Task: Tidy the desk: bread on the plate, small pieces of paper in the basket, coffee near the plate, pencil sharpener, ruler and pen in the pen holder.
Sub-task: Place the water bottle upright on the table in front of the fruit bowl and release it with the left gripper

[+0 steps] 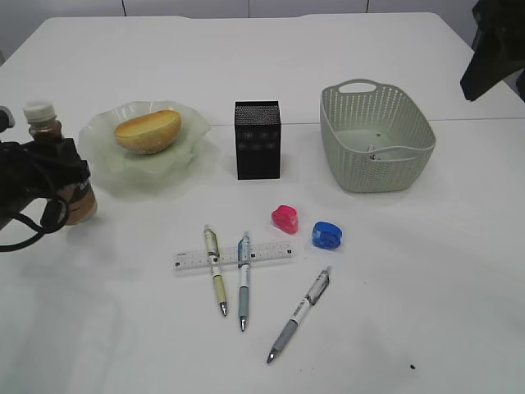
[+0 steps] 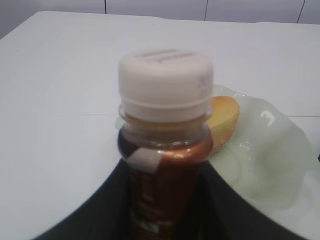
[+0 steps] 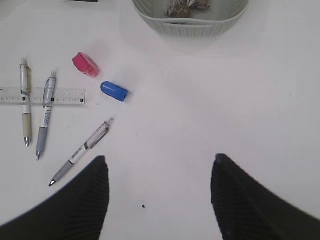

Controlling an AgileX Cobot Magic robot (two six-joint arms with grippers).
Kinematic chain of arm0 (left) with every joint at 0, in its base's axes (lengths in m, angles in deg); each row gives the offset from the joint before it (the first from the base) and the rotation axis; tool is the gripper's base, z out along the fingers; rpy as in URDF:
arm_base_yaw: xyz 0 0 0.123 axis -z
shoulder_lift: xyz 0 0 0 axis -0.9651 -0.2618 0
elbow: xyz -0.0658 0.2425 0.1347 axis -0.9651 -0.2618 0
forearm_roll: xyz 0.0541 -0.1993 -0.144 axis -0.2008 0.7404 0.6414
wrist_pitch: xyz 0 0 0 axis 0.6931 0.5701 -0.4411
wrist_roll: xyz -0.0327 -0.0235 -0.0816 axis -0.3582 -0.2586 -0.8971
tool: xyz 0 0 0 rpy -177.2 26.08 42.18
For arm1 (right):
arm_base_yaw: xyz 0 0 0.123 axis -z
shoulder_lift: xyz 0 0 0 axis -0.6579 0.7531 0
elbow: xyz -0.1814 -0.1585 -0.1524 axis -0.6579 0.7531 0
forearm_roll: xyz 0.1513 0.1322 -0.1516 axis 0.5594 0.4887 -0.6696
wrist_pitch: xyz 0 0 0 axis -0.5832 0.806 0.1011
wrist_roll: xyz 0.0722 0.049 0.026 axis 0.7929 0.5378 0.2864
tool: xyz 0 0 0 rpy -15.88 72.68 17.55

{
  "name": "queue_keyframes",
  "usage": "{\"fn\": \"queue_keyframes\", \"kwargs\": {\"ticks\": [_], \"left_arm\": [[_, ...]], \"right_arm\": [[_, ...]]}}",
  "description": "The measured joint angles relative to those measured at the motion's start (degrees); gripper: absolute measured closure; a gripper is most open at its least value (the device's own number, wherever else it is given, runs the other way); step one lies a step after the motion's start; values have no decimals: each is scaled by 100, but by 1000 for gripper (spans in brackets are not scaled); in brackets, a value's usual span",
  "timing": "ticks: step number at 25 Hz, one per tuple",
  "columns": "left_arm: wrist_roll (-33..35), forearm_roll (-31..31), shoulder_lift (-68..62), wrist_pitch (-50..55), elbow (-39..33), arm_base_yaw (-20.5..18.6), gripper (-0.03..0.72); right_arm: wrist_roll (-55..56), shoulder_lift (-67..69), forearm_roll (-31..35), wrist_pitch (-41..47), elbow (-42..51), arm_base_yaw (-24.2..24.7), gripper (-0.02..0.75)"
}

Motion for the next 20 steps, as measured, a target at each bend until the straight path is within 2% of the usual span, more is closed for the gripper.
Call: {"fn": "queue_keyframes", "kwargs": {"ticks": [5,11,20], "left_arm": [[-58,-91,-524,-412,49,0,451],[-60,-532,-725,-550,124,0,451],[-70,-591,-733,-558,124,0,451]], "right_arm": [[-112,0,-10,0,0,0,237],[-161,0,-10,0,0,0,237],[-183,0,-10,0,0,0,237]]}}
